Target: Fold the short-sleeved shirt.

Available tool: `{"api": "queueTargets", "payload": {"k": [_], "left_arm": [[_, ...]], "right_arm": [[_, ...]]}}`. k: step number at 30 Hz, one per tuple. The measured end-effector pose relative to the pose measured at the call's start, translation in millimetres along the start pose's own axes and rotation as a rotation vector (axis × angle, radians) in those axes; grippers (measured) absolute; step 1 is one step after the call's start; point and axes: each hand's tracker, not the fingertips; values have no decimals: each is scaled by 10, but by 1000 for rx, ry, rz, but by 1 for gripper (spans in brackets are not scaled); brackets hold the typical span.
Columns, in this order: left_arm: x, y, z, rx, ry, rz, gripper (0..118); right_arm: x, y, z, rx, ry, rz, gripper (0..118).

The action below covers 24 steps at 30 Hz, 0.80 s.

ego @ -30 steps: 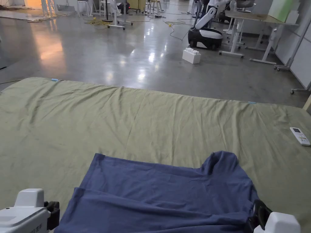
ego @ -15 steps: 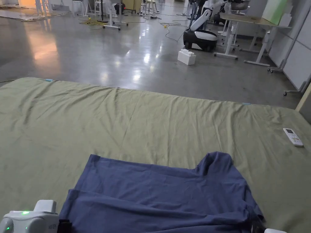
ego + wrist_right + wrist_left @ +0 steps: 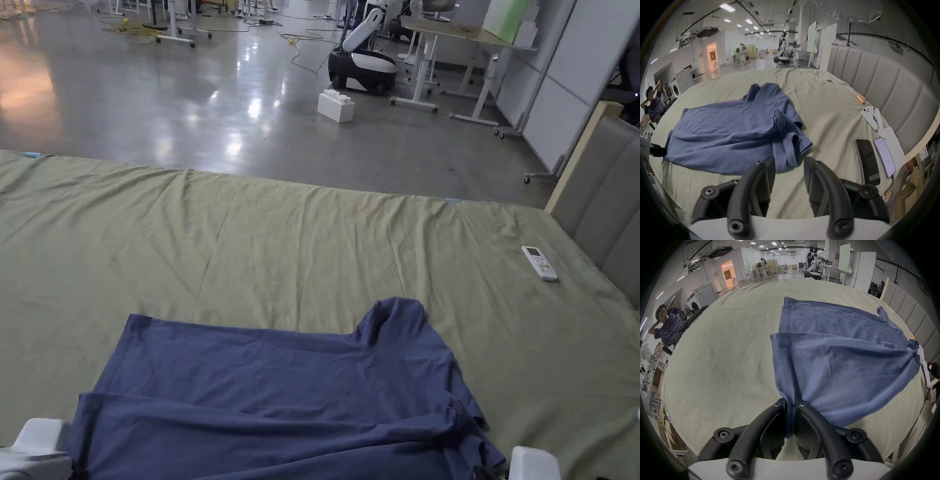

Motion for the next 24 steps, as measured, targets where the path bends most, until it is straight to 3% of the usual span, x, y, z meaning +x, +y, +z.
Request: {"api": "queueTargets", "payload": {"k": [4, 11, 14, 19, 21, 24], "left_arm": [[-15, -6, -14, 2, -2, 7, 11], [-22, 4, -13, 0, -6, 12, 11], [-25, 8, -14, 0, -6, 18, 11], [-22, 19, -9, -2, -5, 18, 11], [-21, 26, -2, -4, -4, 16, 11], [-17, 26, -18, -5, -2, 16, 11]], "right_arm": [[-64, 184, -279, -69, 0, 49, 69], [-183, 331, -903, -232, -35, 102, 71], [-191, 254, -1033, -297, -31, 137, 66], [-207, 196, -850, -293, 6, 138, 32], [-235, 127, -811, -299, 5, 172, 31], [-206, 67, -817, -283, 10, 160, 27]]}}
